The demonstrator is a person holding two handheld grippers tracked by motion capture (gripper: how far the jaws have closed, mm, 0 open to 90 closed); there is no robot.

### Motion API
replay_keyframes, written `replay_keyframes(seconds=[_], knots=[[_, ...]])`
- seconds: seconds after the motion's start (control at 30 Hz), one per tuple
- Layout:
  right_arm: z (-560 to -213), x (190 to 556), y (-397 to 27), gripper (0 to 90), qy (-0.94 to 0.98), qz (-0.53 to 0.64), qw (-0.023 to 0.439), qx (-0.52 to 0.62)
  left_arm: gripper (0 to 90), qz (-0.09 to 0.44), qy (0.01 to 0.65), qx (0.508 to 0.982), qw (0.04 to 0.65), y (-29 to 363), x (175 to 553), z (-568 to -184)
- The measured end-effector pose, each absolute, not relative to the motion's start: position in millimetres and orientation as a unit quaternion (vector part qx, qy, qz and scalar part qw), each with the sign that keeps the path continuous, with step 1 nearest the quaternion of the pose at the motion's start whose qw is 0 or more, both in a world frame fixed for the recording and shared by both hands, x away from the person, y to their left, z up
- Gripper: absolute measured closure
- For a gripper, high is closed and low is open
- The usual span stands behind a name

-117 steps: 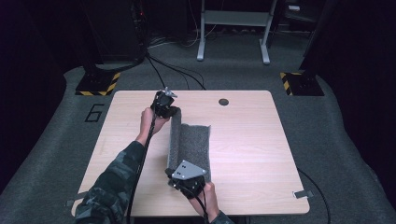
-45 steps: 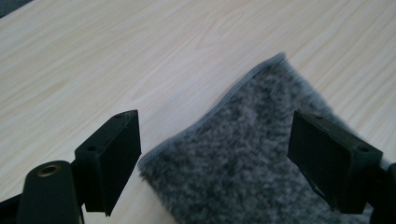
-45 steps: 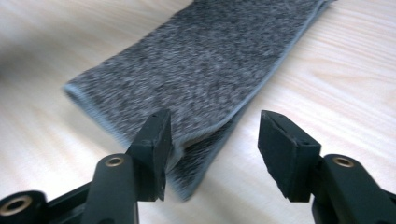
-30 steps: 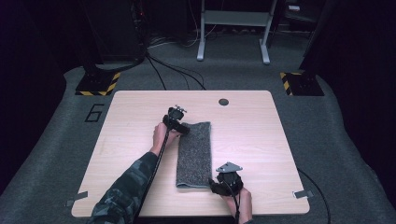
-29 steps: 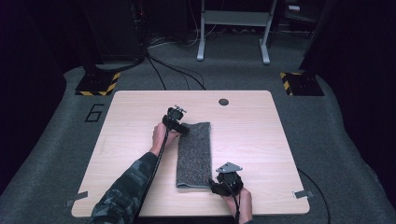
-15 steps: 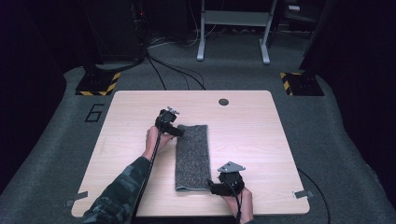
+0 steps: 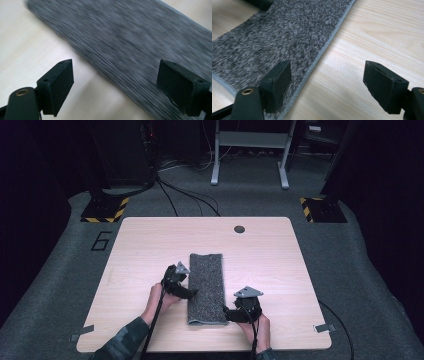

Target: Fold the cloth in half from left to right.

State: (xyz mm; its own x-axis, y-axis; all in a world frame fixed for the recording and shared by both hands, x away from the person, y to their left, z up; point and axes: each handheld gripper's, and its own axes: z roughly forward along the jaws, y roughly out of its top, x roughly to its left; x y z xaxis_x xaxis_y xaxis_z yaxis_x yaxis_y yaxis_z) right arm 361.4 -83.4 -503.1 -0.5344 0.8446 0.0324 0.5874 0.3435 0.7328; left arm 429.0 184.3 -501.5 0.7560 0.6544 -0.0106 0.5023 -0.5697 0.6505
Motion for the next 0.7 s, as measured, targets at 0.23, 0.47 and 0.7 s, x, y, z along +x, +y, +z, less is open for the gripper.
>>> replay_keyframes(seconds=[0.23, 0.47, 0.7], knots=[[-503, 372, -82, 22.4, 0.803, 0.351, 0.180, 0.446, 12.9, 0.102, 0.301, 0.889, 0.330, 187, 380, -516], [-500, 381, -77, 22.2, 0.805, 0.349, 0.179, 0.445, 10.7, 0.109, 0.296, 0.888, 0.335, 191, 381, -515], [-492, 399, -77, 21.3, 0.804, 0.353, 0.178, 0.443, 8.4, 0.120, 0.321, 0.871, 0.352, 202, 399, -501]])
